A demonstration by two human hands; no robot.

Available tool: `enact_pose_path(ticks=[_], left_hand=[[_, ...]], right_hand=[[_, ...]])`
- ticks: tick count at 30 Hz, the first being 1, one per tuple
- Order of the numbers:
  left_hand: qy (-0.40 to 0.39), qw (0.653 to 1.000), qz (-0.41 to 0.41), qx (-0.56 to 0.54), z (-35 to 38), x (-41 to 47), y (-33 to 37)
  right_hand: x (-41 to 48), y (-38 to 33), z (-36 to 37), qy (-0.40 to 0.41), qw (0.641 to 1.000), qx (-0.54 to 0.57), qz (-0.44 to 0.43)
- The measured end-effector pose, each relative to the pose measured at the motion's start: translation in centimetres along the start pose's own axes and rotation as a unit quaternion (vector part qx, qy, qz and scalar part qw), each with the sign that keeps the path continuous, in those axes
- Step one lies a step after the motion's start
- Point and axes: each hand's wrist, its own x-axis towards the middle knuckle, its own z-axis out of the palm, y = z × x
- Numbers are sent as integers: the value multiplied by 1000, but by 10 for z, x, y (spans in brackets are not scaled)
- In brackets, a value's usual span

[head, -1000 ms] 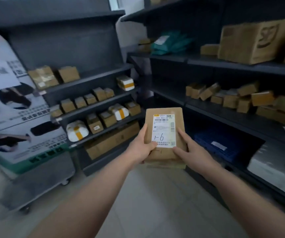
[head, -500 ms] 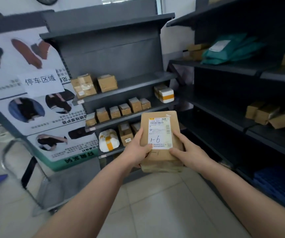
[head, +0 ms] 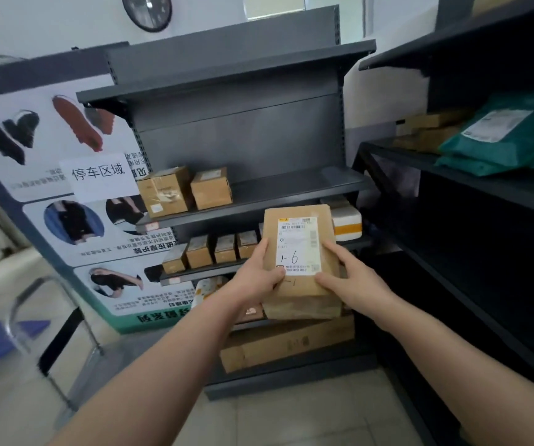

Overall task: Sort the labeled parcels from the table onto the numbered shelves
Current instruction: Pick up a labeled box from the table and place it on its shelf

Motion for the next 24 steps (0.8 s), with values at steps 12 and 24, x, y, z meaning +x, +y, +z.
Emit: enact_pose_path(ticks=[12,24], left_hand=[[25,1000,-15,10,-45,170,9],[111,989,77,55,-130,380,20]], right_hand=[[200,-7,30,-41,999,-1,-23],[428,-63,69,24,996,19,-85]])
